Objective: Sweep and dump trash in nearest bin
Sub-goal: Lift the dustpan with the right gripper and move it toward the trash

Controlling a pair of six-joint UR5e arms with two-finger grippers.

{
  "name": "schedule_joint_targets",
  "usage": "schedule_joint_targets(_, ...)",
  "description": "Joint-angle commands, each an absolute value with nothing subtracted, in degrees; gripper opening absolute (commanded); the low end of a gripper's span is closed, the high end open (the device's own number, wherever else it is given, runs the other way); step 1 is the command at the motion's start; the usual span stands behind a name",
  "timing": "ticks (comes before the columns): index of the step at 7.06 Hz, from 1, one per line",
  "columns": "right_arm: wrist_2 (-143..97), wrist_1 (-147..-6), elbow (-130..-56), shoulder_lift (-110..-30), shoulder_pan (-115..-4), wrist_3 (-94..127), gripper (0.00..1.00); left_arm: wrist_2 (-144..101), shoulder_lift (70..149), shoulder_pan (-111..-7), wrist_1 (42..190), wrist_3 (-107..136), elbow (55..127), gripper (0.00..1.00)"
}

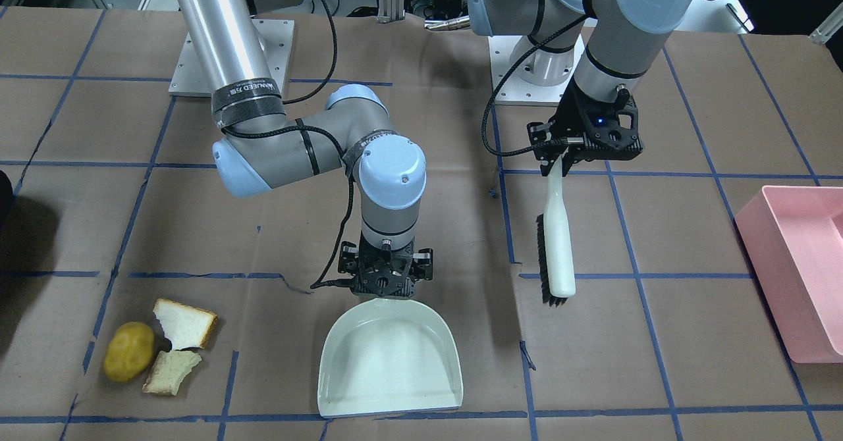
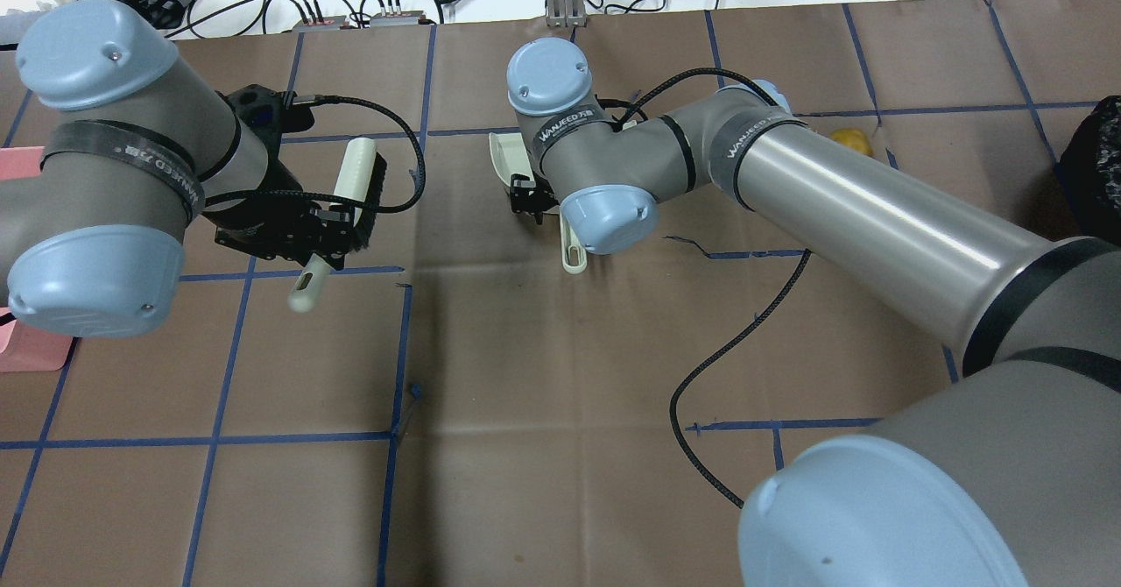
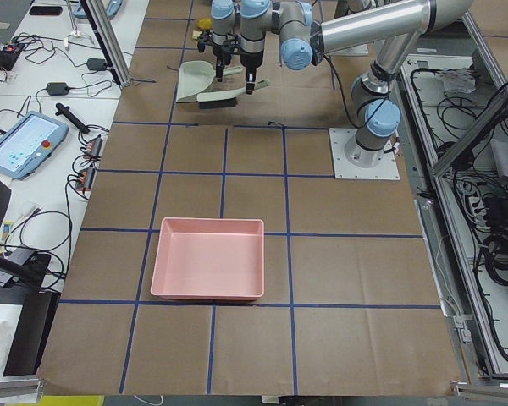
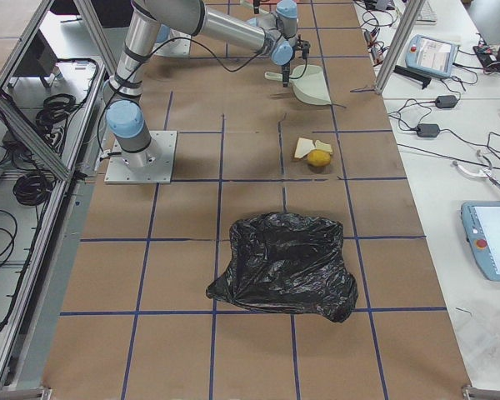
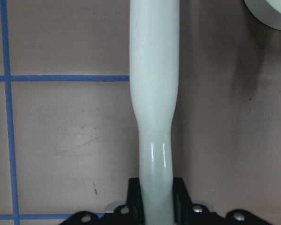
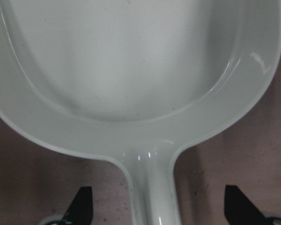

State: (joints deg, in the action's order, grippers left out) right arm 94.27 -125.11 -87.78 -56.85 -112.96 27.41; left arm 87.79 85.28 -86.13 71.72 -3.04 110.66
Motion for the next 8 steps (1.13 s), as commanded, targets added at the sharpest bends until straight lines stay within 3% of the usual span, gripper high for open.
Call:
schedule_joint_targets(1,94.0,-125.1,-87.8,-57.0,-112.9,27.4,0.53,87.9,85.5,-86.0,71.7,-3.0,110.7,0.00)
schedule_joint_targets(3,93.9,-125.0,-87.6,-57.0,-112.9,27.4,0.35,87.8,85.5,-86.0,71.6,-2.6,110.7,0.00)
schedule_joint_targets(4,93.9,-125.0,-87.5,-57.1,-112.9,27.3,0.32,87.8,85.5,-86.0,71.6,-2.5,110.7,0.00)
schedule_joint_targets(6,93.6,-125.0,-87.3,-57.3,-112.8,27.4,0.13,87.7,85.5,-86.0,71.6,-1.5,110.7,0.00)
schedule_joint_targets(8,93.6,-121.9,-87.2,-60.4,-112.6,27.3,0.07,87.8,85.5,-86.0,71.6,-1.6,110.7,0.00)
